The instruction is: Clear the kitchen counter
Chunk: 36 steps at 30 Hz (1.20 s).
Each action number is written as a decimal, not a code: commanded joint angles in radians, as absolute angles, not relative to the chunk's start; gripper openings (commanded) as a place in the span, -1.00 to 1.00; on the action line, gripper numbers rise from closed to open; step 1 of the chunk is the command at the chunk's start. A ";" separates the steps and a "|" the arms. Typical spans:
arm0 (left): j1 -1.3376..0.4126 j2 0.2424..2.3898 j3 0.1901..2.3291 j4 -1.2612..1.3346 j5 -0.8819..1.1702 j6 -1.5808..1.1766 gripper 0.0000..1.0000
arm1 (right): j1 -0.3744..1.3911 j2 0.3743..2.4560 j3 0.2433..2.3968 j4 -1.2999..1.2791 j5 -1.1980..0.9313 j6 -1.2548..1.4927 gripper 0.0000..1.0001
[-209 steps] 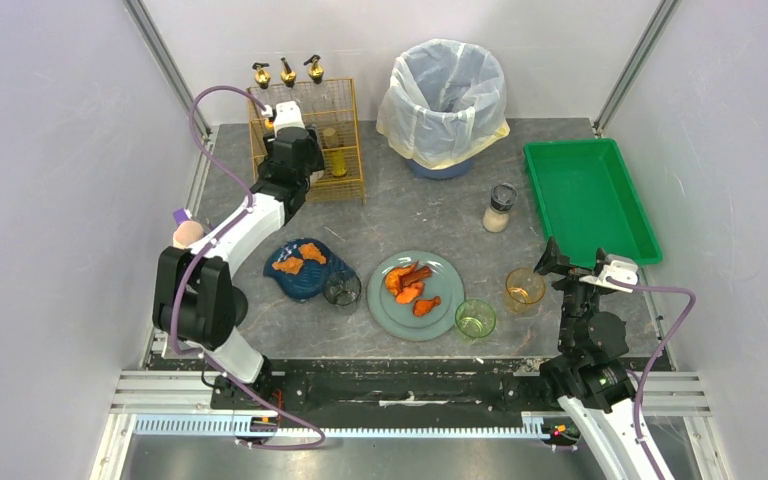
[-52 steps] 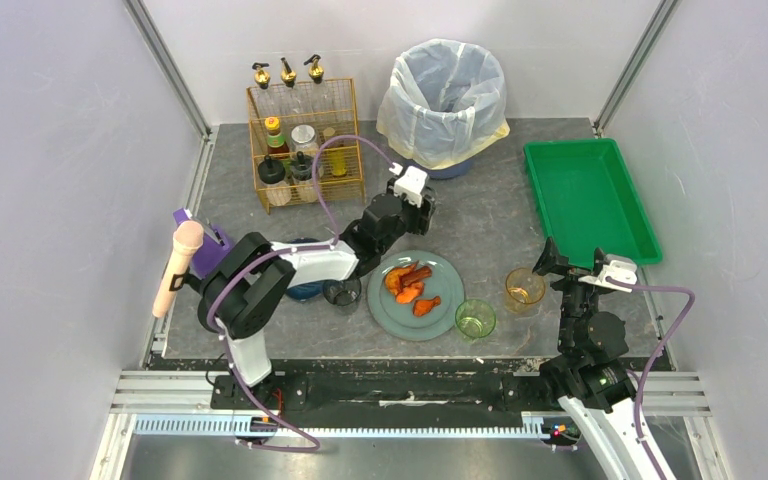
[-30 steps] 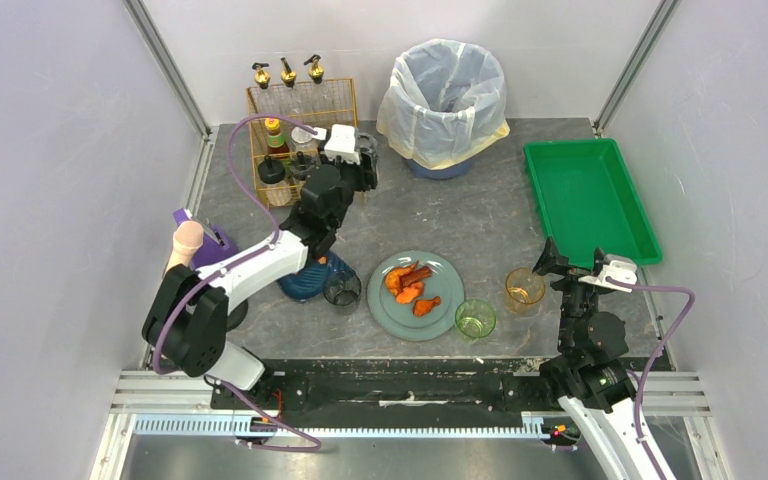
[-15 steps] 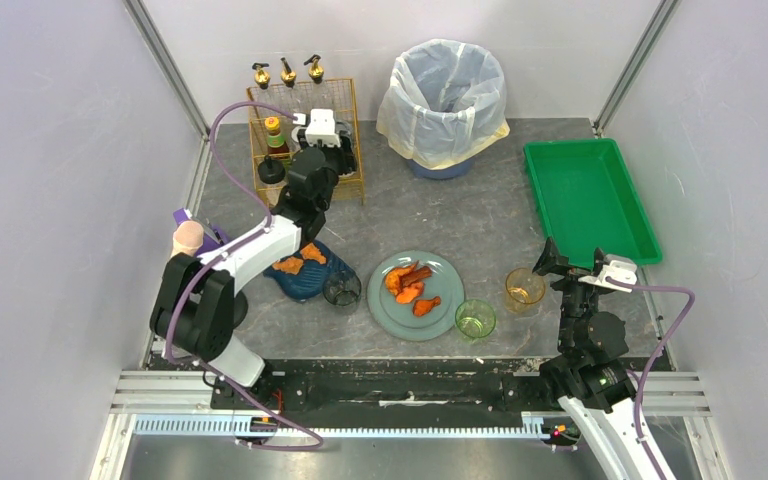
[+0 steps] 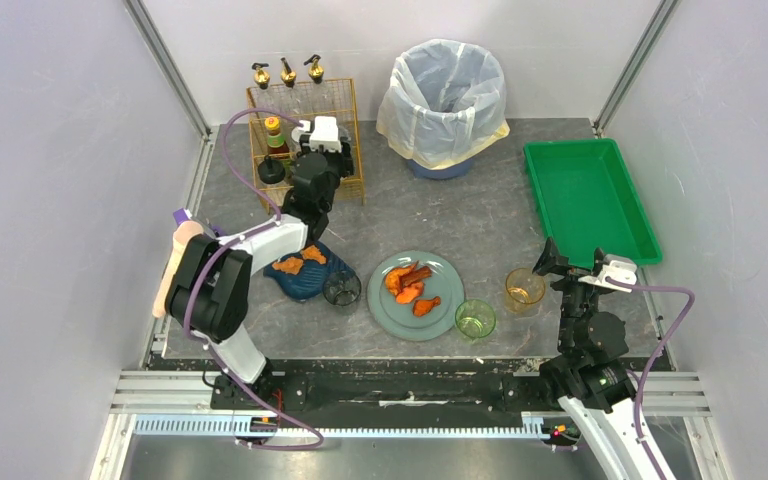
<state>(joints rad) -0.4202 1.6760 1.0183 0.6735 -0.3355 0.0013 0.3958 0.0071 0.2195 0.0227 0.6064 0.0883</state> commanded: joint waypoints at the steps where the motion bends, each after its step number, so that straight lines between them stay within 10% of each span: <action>1: -0.409 1.696 0.995 0.891 -0.362 0.055 -0.60 | 0.402 -0.160 0.229 0.057 0.609 0.072 0.95; 24: -0.408 1.778 0.979 0.688 -0.370 -0.185 -0.40 | 0.401 -0.160 0.230 0.058 0.604 0.071 0.95; 36: -0.409 1.665 1.037 0.417 -0.328 -0.237 0.59 | 0.402 -0.161 0.237 0.052 0.597 0.081 0.95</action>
<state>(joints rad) -0.4072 1.7443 0.9821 0.5552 -0.3527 -0.1696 0.3958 0.0071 0.2195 0.0296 0.5991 0.0822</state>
